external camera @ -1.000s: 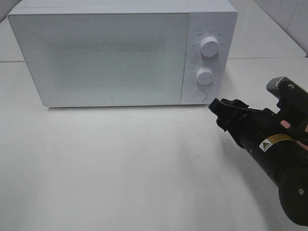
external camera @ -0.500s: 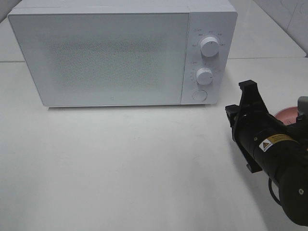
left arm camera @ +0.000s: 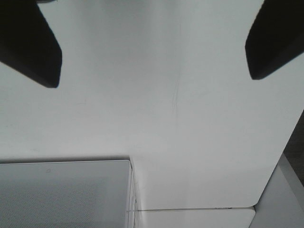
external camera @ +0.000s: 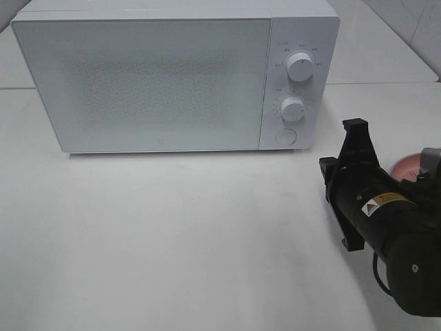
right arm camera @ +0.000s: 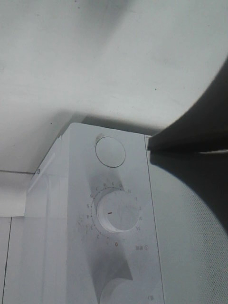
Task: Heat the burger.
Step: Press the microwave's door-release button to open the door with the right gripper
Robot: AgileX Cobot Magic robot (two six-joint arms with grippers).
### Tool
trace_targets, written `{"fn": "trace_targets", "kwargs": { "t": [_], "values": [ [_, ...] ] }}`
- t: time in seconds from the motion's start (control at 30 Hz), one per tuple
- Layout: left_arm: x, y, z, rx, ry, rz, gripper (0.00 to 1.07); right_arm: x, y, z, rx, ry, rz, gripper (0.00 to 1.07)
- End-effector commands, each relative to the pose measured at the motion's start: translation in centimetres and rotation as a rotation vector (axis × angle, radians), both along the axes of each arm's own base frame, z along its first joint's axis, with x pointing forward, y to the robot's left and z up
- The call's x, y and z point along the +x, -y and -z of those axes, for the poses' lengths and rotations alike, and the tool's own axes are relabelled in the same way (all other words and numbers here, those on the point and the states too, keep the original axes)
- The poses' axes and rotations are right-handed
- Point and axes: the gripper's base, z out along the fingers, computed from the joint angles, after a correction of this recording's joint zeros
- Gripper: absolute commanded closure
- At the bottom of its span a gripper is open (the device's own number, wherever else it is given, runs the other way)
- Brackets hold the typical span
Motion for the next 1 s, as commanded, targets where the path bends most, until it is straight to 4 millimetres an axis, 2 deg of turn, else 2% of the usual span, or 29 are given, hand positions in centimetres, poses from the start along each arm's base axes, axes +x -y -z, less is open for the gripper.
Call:
{"fn": "trace_targets", "kwargs": {
  "t": [0.03,0.27,0.33,0.43,0.93,1.0],
  "values": [
    [0.0,0.1,0.0,-0.007,0.006,0.004,0.09,1.1,-1.0,0.2,0.022,0.009,0.0,1.07],
    [0.0,0.1,0.0,-0.007,0.006,0.004,0.09,2.6,-1.9,1.1,0.045,-0.003,0.012,1.07],
    [0.0,0.1,0.0,-0.007,0.006,0.004,0.09,4.2,-2.3,1.6,0.076,-0.035,0.002,1.07],
    [0.0,0.1,0.0,-0.007,0.006,0.003,0.09,5.3,-2.5,1.9,0.089,-0.045,0.012,1.07],
    [0.0,0.1,0.0,-0.008,0.006,0.003,0.09,9.3,-2.5,2.3,0.104,-0.039,0.052,1.07],
    [0.0,0.1,0.0,-0.008,0.006,0.003,0.09,9.8,-2.7,2.8,0.111,-0.073,0.057,1.07]
  ]
}}
